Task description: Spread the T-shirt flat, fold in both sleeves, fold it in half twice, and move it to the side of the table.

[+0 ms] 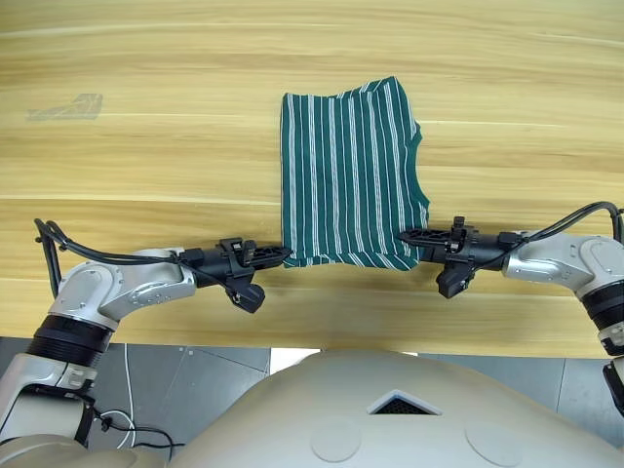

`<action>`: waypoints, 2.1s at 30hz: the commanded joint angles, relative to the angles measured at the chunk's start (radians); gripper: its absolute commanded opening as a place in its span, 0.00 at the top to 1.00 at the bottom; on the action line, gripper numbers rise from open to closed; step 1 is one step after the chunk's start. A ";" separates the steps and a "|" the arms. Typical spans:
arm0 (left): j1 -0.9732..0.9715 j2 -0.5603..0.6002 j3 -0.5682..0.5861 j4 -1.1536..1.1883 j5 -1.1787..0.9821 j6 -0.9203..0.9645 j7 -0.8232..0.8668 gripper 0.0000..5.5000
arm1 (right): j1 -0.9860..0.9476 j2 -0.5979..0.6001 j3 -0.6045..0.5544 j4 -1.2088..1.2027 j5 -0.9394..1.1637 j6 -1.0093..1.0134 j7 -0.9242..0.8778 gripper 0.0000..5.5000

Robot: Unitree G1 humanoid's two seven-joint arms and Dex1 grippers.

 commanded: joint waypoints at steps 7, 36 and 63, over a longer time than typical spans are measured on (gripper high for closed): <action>0.034 0.007 -0.021 0.027 -0.009 0.016 -0.030 1.00 | 0.008 0.010 0.003 0.007 -0.010 0.015 0.008 1.00; 0.317 0.224 0.175 -0.375 -1.242 0.654 -0.815 1.00 | 0.244 -0.125 -0.247 -0.527 1.381 1.089 1.040 1.00; 0.073 -0.116 0.273 -0.225 -0.996 0.808 -0.640 1.00 | 0.045 0.219 -0.276 -0.378 1.119 1.135 0.844 1.00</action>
